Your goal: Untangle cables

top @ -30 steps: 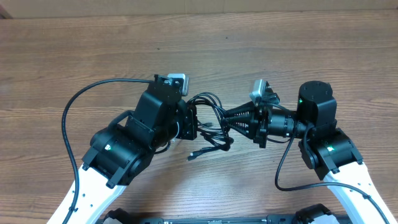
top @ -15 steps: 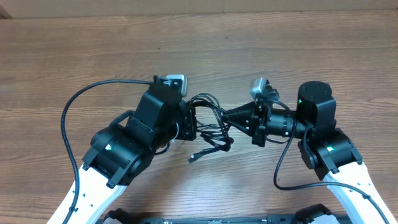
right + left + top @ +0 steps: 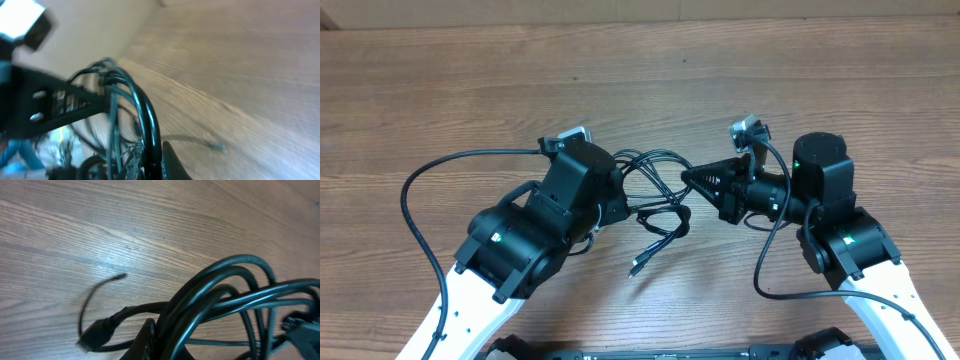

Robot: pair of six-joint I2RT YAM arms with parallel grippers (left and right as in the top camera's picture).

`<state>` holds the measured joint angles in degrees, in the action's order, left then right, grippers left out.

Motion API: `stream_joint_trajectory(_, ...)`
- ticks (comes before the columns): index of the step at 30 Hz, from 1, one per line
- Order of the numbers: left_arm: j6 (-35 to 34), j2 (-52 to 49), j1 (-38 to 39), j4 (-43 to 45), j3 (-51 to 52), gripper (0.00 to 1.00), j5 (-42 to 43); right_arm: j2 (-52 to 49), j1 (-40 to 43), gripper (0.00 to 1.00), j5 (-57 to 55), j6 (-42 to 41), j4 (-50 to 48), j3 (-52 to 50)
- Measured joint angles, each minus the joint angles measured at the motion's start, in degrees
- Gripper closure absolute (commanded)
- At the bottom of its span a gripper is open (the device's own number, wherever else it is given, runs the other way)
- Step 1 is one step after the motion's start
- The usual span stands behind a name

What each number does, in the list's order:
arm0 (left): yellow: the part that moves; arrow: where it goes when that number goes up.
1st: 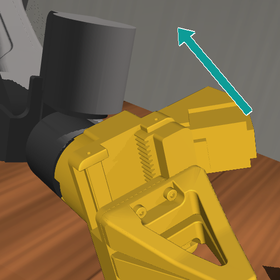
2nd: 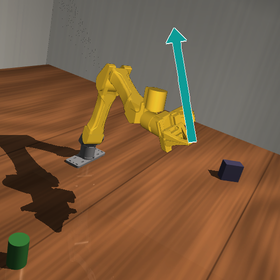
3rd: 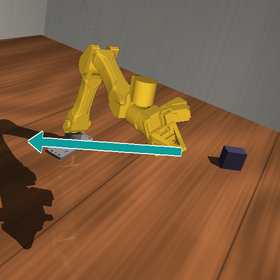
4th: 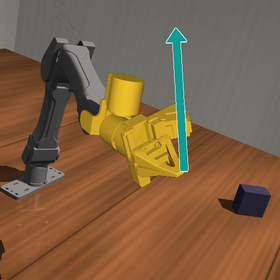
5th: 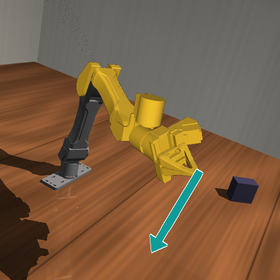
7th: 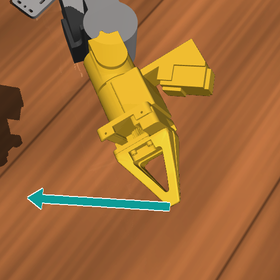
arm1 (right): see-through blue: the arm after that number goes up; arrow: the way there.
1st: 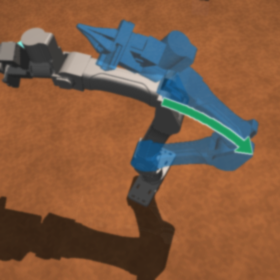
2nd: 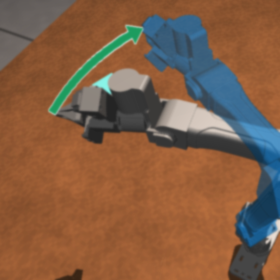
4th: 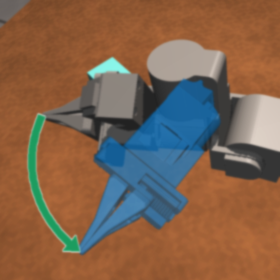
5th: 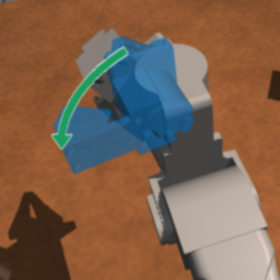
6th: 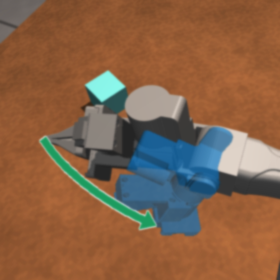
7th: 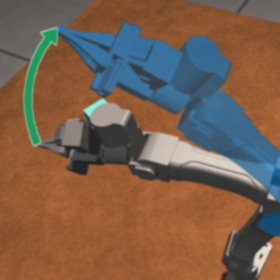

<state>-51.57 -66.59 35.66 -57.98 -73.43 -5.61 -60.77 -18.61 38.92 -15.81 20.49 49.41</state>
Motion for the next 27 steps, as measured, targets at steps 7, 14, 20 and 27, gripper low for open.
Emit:
stream_joint_trajectory(7,-2.12,-0.35,0.48,0.11,0.00,0.96,0.20,0.00,-0.61,0.96,-8.61,-10.93,6.49,0.04)
stream_joint_trajectory(14,1.22,-0.42,0.52,0.09,0.00,0.96,0.20,0.00,-0.61,0.96,-11.08,-14.93,8.83,0.09)
stream_joint_trajectory(20,6.36,-0.39,0.22,-2.03,0.00,0.96,-1.62,-0.02,0.13,0.96,-17.62,-18.69,13.90,0.13)
stream_joint_trajectory(27,7.91,-0.39,-0.15,-2.21,0.00,0.96,-4.26,-0.04,0.96,0.94,-23.43,-23.19,16.41,0.13)
